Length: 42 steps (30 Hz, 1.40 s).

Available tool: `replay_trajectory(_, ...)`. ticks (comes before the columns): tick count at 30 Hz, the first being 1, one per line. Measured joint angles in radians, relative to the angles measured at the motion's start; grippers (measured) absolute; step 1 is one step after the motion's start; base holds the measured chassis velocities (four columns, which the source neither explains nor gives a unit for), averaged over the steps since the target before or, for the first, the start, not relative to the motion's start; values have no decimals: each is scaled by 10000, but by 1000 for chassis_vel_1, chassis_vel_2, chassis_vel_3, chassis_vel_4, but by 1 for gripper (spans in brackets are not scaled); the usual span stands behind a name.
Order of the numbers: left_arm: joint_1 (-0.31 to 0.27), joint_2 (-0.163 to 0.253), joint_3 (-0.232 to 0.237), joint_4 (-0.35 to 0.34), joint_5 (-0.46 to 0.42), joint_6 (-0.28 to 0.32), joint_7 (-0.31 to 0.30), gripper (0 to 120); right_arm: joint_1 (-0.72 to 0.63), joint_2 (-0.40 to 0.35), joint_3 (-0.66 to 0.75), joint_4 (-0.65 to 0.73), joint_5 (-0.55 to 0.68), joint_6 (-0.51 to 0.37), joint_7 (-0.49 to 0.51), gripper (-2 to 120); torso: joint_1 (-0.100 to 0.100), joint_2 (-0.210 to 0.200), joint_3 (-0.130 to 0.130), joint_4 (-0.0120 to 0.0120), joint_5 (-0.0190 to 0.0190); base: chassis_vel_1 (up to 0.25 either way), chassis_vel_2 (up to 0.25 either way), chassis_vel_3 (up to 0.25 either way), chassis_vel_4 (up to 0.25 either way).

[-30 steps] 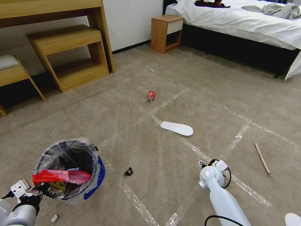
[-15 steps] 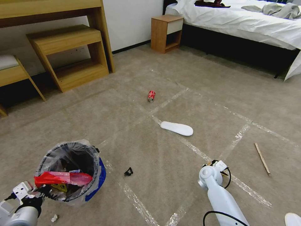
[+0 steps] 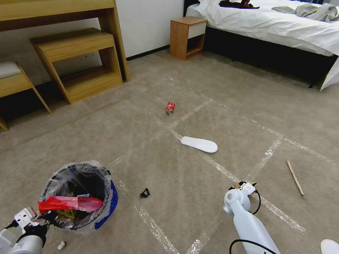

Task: Pick up the trash bin and place the garbage on the floor into it.

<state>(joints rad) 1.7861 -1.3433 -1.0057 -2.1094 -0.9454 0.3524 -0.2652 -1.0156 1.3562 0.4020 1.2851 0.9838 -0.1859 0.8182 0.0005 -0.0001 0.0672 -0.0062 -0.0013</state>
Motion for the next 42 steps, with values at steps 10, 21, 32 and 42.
replay_trajectory(10,-68,149,27,-214,-56,123,-108,0,-1009,-983,-153,2675,-96,2517,-3034,0,0,0,-1,-1,0,0,0,0,0)
replay_trajectory(21,-41,158,127,-649,-206,316,-297,0,-866,-3798,-1659,5684,-164,5328,-7052,0,0,0,-1,-1,0,0,0,0,0)
replay_trajectory(32,128,312,265,-1127,-337,598,-439,0,1130,-5783,-5219,6890,-697,7412,-10907,0,0,2,0,2,1,0,0,0,0)
replay_trajectory(42,8,903,633,-1365,-499,939,-604,0,4698,-7500,-8954,7706,-1169,7163,-11322,0,0,1,1,1,-1,0,0,0,0)
